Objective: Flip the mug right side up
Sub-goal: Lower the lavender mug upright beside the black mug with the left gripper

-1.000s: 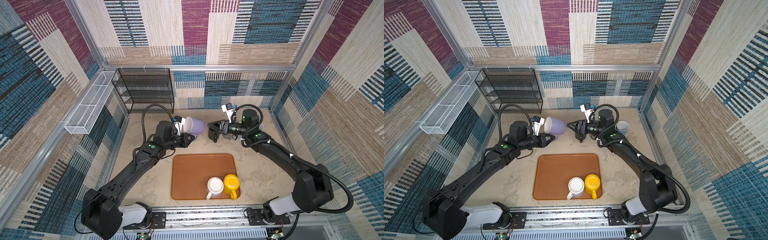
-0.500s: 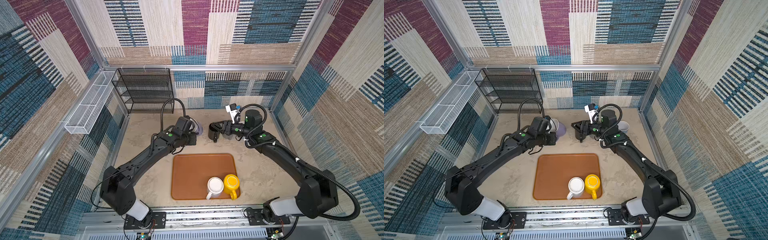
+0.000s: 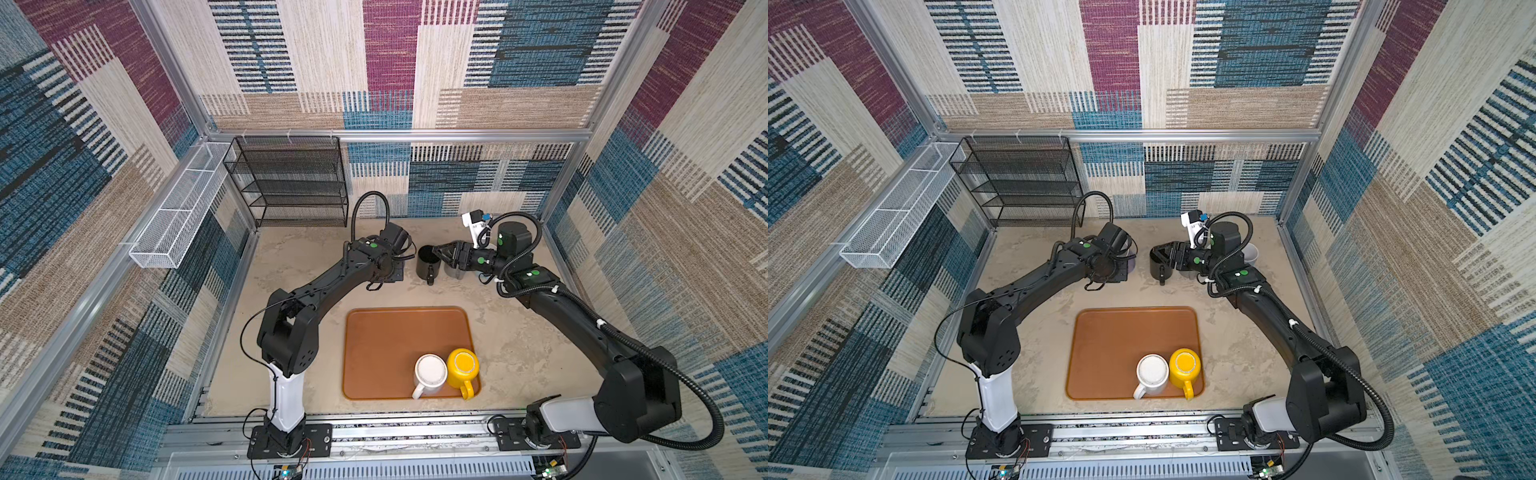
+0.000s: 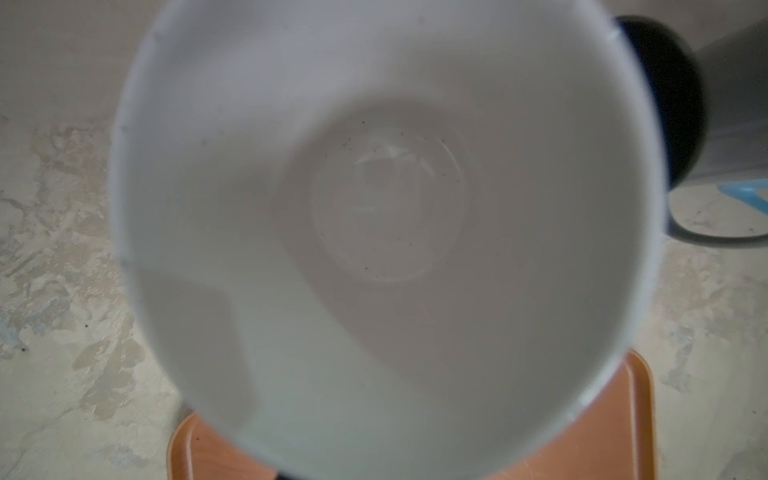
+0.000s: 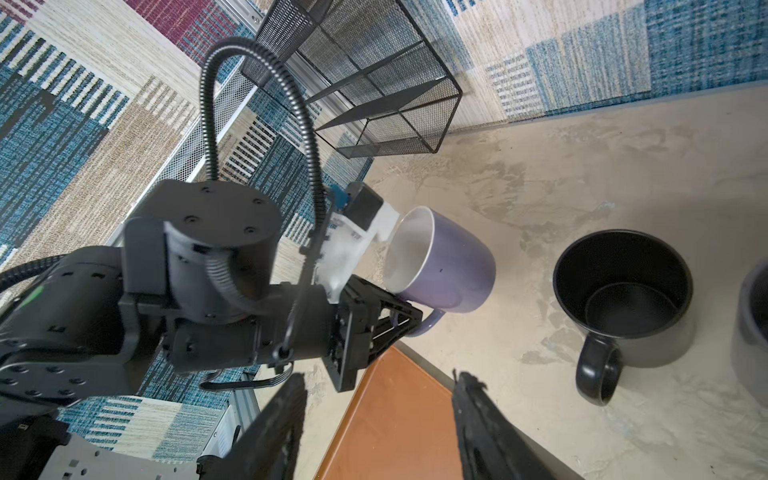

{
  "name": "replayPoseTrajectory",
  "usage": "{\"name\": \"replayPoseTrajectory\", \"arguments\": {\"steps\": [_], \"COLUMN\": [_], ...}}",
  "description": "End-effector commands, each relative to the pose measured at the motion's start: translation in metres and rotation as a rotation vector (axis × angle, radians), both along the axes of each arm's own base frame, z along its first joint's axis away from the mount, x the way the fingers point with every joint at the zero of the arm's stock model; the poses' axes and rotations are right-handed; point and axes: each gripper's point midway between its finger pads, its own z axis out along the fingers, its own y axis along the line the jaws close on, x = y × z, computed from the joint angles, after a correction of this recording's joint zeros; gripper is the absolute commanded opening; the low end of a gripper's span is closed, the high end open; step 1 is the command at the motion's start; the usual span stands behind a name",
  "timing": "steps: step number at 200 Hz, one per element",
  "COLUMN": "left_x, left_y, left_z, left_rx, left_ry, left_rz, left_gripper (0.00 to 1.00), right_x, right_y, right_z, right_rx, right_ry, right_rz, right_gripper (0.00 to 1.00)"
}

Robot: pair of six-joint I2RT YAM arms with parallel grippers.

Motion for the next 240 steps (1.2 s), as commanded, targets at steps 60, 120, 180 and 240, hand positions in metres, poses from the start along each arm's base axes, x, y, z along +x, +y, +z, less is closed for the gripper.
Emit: {"name": "replayPoseTrajectory", "arguments": {"steps": [60,120,180,240], "left_x": [0.017,0.019,0.021,0.022], "left_y": [-0.012,-0.02,-0.028,-0.029], "left_z": [-0.021,-0.023,-0.023,-0.026], "left_rx": [-0.037,-0.059,-0.007,0.077], "left_ry": [0.033,0.025,0.009,0.007], "left_rz": [0.098,0.14,0.139,0.126], "left_gripper": [0.0,0.0,0.0,0.0], "right_x": [-0.001,0.0,-0.001,0.0], "right_y": [-0.008,-0.008,-0.01,-0.011], "right_z": [0.0,-0.002,-0.004,-0.006], "right_rx": [-0.008,-0.005,-0.01,-0.012], "right_ry": [0.005,0.004,0.007,0.008], "right_rz": [-0.031,-0.034,-0.036,-0.041], "right_gripper": [0.59,0.59,0.59,0.59]}}
